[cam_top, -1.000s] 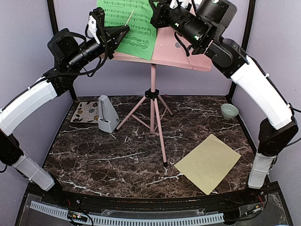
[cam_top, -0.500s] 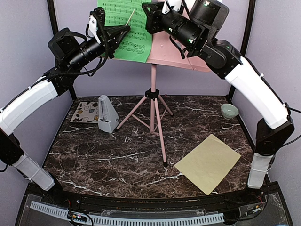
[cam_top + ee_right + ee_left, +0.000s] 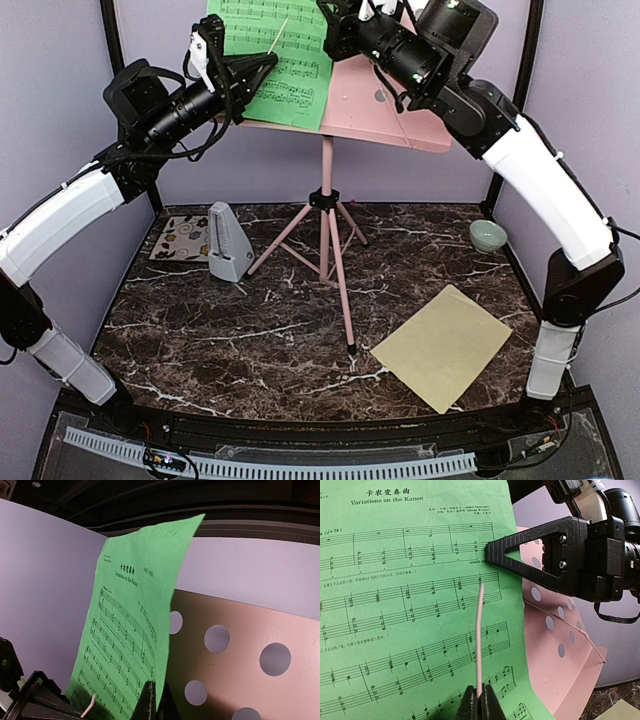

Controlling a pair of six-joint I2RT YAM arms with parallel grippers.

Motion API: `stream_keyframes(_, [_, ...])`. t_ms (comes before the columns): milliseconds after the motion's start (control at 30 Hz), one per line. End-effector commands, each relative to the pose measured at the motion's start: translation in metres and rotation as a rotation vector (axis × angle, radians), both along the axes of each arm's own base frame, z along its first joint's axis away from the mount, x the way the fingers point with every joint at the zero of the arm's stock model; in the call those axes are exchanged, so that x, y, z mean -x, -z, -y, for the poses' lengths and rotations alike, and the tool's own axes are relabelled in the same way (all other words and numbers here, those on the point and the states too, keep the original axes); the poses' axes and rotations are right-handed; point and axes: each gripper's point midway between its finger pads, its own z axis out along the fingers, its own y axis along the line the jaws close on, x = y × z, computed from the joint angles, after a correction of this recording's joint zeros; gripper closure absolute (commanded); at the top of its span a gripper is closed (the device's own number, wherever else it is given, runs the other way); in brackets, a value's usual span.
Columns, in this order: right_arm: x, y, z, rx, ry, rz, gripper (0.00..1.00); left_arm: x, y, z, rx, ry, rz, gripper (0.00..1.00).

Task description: Set up the instrument practice props

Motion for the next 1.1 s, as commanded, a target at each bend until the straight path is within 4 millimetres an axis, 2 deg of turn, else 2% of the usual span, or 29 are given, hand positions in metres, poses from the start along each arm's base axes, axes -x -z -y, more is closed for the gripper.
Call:
stream_keyframes(0, [0.009,-0.023,0.005,-0.010,-0.047,0.111,1.00,0.026,-0.030,-0.002,0.044,0.058,0.095,1.00])
stream_keyframes(300, [0.010,-0.013,-0.007,0.063,-0.096,0.148,1.00,0.025,-0.029,-0.001,0.045,0.061,0.094,1.00])
stream_keyframes(667, [0.006,-0.011,-0.010,0.075,-0.081,0.167,1.00,0.023,-0.029,0.000,0.049,0.057,0.096,1.00])
stream_keyframes(700, [0.006,-0.010,-0.010,0.074,-0.081,0.166,1.00,0.023,-0.029,0.000,0.050,0.055,0.096,0.98])
stream_keyframes(900, [0.001,-0.009,-0.007,0.076,-0.071,0.166,1.00,0.027,-0.030,-0.001,0.047,0.057,0.112,0.66])
stream_keyframes(1067, [-0.001,-0.010,-0.003,0.074,-0.054,0.166,0.99,0.034,-0.032,-0.002,0.050,0.063,0.129,0.53])
